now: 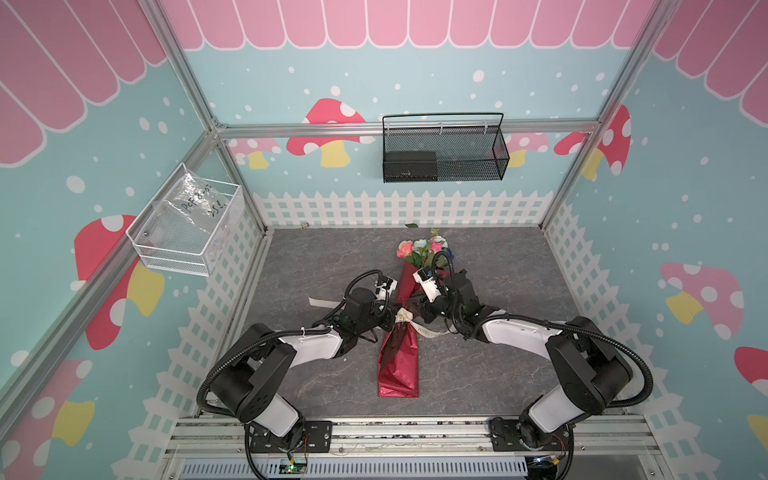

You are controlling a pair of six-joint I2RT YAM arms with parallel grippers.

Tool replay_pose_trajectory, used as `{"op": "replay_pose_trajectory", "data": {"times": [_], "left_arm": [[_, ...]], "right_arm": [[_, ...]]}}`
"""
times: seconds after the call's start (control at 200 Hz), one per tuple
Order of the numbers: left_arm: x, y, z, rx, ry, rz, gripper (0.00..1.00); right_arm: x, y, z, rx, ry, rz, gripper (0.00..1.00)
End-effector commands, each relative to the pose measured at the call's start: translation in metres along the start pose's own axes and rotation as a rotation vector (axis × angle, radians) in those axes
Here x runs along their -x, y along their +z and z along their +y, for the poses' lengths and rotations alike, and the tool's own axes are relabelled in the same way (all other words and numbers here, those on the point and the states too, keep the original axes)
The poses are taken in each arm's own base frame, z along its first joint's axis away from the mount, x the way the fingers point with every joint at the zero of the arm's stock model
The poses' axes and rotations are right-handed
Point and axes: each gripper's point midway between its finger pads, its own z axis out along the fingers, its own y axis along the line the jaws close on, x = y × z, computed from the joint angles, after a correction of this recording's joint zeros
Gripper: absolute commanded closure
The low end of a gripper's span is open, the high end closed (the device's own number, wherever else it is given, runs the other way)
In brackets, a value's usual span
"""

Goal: Tie the bouquet of fake flowers

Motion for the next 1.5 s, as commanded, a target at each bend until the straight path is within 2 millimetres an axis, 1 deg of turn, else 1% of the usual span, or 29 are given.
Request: {"op": "replay_pose_trajectory", "data": {"times": [0.0,0.095,0.195,0.39,0.5,0.58,0.72,0.851,1.051,1.176,1.281,1.396,1.436,1.496], "left_arm": [[0.000,0.000,0.004,0.005,0.002,-0.026,1.00],[0.000,0.001,0.004,0.004,0.004,-0.029,1.00],[-0.001,0.001,0.005,0.006,0.005,-0.029,1.00],[-0.002,0.001,0.006,0.011,0.009,-0.024,1.00],[-0.004,0.001,0.007,0.012,0.008,-0.019,1.00],[-0.004,0.001,0.007,0.011,0.005,-0.018,1.00],[-0.005,0.003,0.007,0.011,0.006,-0.012,1.00],[-0.009,0.004,0.008,0.013,0.003,-0.005,1.00],[-0.010,0.003,0.008,0.005,0.006,-0.004,1.00],[-0.009,0.002,0.005,-0.008,0.012,-0.008,1.00],[-0.006,0.003,-0.001,-0.040,0.020,-0.015,1.00],[-0.008,0.003,-0.007,-0.076,0.028,-0.009,1.00],[-0.008,0.004,-0.009,-0.087,0.027,-0.007,1.00],[-0.009,0.004,-0.010,-0.091,0.022,-0.003,1.00]], "right_arm": [[0.022,-0.015,0.005,0.010,-0.048,-0.052,0.77],[0.038,-0.020,0.006,0.023,-0.068,-0.088,0.75],[0.050,-0.020,0.000,0.007,-0.074,-0.108,0.75],[0.053,-0.004,-0.012,-0.006,-0.078,-0.087,0.76],[0.056,0.004,-0.010,0.017,-0.084,-0.086,0.76],[0.055,0.007,-0.009,0.033,-0.085,-0.080,0.76],[0.042,0.013,-0.011,0.040,-0.074,-0.050,0.76],[0.032,0.020,-0.013,0.041,-0.060,-0.026,0.78],[0.032,0.025,-0.018,0.021,-0.062,-0.025,0.81],[0.031,0.027,-0.016,0.040,-0.077,-0.019,0.80],[0.028,0.029,-0.014,0.057,-0.083,-0.014,0.79],[0.026,0.032,-0.013,0.072,-0.089,-0.015,0.77],[0.026,0.033,-0.013,0.073,-0.089,-0.016,0.79],[0.028,0.033,-0.013,0.067,-0.085,-0.021,0.86]]}}
